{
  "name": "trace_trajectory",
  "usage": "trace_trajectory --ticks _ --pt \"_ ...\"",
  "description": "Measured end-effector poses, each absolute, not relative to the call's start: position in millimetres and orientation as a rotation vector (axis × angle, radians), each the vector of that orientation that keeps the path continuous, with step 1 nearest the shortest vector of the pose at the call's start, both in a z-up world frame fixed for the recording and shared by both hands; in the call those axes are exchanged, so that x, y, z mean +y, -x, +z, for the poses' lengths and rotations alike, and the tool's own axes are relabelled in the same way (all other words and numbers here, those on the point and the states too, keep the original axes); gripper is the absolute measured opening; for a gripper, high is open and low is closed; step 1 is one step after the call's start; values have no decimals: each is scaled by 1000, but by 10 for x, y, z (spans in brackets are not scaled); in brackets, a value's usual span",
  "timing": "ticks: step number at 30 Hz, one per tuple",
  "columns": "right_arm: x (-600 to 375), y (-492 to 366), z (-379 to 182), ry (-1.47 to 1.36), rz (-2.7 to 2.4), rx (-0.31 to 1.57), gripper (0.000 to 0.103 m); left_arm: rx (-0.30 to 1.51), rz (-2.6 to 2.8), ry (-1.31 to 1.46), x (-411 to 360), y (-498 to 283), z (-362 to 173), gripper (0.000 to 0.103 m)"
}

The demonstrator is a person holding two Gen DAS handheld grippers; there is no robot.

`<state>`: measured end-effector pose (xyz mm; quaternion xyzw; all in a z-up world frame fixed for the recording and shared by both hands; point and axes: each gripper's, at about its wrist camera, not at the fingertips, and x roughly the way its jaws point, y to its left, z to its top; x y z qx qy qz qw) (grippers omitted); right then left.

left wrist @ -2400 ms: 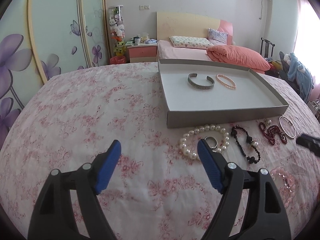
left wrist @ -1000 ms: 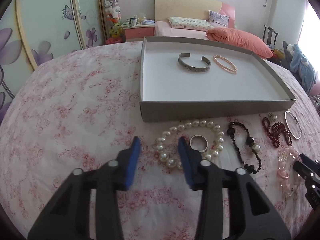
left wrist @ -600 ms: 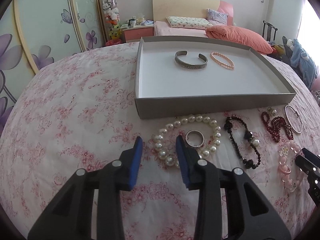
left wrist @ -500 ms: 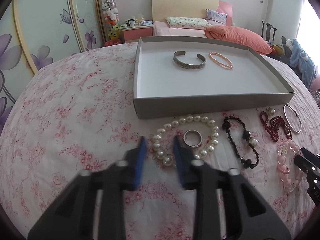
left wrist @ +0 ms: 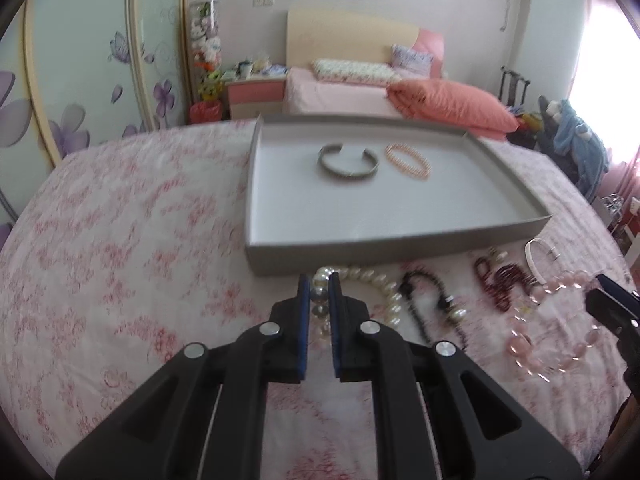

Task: Organize jewelry
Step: 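Grasp the white pearl bracelet with the left gripper, then put pink beads in the tray with the right gripper while the left adds pearls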

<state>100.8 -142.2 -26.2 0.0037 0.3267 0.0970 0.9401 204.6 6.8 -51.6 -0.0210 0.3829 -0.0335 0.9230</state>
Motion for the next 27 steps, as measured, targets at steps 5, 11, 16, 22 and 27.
trace_trajectory --ticks 5,11,16,22,27 --pt "-1344 -1057 -227 -31 218 640 24 729 -119 44 -56 -2002 -383 10" --pt "-1322 -1077 -201 -56 225 619 24 686 -169 67 -148 -1992 -292 10" --pt "-1313 -1069 -156 -61 229 595 24 659 -195 90 -160 -1988 -214 10" --pt "-1287 -1040 -102 -64 231 573 24 625 -204 121 -93 -1932 -103 10" --pt "-1280 -1008 -45 -68 224 548 24 602 -204 150 -27 -1846 -8 10"
